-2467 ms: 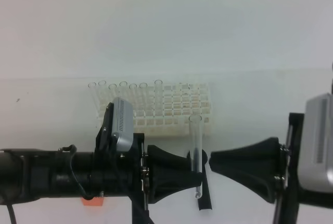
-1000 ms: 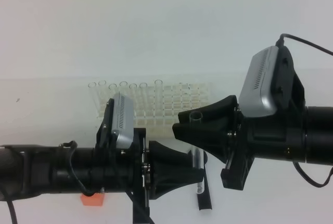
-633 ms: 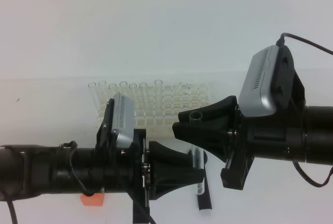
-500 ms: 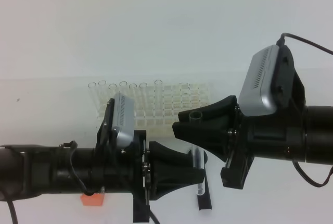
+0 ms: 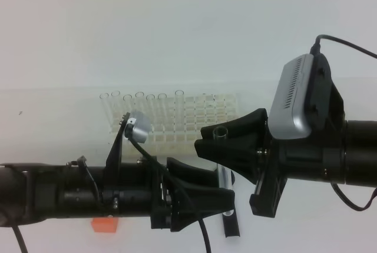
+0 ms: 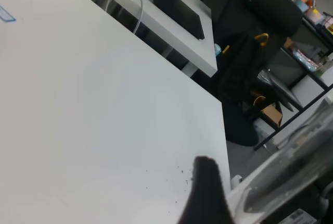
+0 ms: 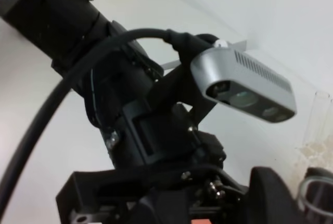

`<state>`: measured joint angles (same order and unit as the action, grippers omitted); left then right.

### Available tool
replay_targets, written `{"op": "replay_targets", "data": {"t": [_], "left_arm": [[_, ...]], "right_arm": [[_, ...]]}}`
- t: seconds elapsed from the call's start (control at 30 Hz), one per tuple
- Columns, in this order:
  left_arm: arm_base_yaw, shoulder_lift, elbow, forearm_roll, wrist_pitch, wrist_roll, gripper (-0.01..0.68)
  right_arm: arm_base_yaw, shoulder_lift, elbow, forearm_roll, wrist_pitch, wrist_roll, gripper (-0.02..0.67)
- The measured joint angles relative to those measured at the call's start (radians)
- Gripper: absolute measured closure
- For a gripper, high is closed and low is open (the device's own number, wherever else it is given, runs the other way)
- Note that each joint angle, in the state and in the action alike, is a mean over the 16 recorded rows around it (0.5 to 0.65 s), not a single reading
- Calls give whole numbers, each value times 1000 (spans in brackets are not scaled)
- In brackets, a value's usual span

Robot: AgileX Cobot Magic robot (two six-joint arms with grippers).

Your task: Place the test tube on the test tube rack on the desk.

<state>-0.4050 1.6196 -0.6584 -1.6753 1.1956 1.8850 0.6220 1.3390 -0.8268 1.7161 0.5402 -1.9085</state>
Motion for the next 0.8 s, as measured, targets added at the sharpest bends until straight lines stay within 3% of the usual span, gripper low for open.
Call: {"op": "replay_targets", "data": {"t": [0.13, 0.33, 0.8], "left_arm": [[0, 0, 0, 4, 0, -41, 214], [0, 0, 0, 33, 0, -56, 262], [0, -14, 0, 78, 1, -125, 581]], "right_arm": [[0, -15, -2, -3, -6, -9, 530], [0, -61, -17, -5, -27, -23, 530], [0, -167, -49, -5, -207, -85, 530]]}}
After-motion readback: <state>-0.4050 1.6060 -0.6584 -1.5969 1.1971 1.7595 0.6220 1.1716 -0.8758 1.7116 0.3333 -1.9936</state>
